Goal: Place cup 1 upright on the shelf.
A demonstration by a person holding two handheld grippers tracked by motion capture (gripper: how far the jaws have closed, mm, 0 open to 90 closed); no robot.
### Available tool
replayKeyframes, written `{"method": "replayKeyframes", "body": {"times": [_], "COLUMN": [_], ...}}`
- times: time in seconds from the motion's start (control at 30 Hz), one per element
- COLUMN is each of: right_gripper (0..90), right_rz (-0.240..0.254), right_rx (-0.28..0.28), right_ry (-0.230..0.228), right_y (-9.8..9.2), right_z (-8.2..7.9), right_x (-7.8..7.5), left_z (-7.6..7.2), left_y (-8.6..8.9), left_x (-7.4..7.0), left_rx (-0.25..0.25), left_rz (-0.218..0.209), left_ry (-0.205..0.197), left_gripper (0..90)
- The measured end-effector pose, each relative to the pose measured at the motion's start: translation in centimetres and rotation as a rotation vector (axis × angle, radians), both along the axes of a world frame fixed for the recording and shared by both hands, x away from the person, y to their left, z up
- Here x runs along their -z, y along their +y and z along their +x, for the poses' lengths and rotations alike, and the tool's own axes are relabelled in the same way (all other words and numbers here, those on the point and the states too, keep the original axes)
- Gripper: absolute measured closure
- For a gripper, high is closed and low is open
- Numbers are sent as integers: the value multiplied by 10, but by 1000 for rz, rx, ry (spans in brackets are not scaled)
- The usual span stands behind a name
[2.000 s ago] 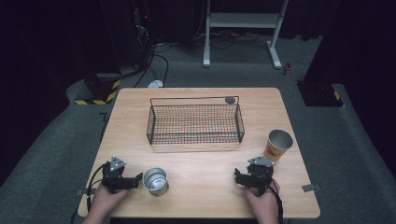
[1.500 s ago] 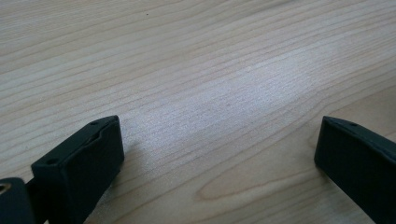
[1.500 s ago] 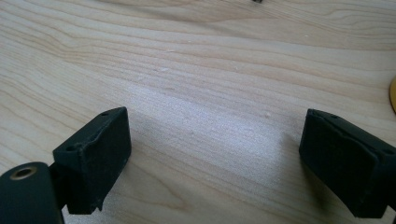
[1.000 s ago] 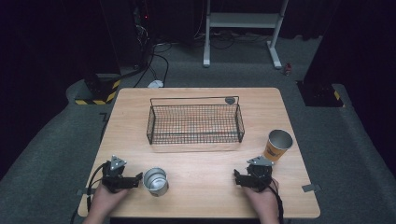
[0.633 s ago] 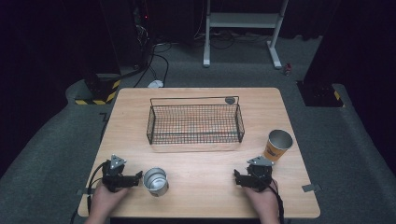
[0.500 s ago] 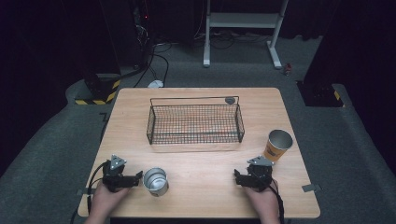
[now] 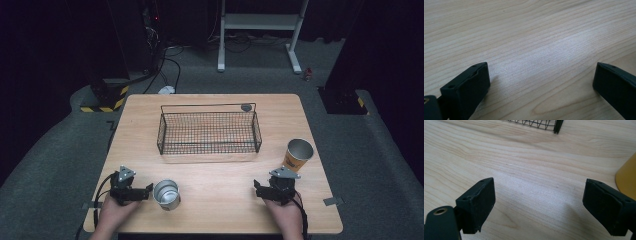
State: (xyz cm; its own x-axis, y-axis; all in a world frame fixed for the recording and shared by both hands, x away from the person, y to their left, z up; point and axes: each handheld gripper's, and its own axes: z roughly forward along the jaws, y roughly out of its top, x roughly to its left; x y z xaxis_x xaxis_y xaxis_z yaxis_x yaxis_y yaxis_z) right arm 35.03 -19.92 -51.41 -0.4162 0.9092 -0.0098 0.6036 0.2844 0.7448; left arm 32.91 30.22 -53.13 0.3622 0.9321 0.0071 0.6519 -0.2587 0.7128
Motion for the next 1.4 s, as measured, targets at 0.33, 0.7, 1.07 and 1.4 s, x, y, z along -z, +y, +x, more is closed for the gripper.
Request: {"method": "replayKeyframes", "body": {"times": [0.33,0.7,1.07,1.4], "right_gripper": [105,106,107,107], "right_rz": [18,48,65,57], "right_rx": [1,23,86,134], "right_ry": [-62,-121,-159,-174], "right_y": [-3,-11,-32,-51], "right_z": [-6,-14,-19,-22], "right_x": [-8,-23,-33,-36], "left_z": [0,0,0,0], "left_y": [0,0,0,0], "left_x": [0,0,0,0], "left_rx": [1,0,3,3], "left_rz": [0,0,0,0], "left_ry": [0,0,0,0], "left_gripper": [13,14,13,13]}}
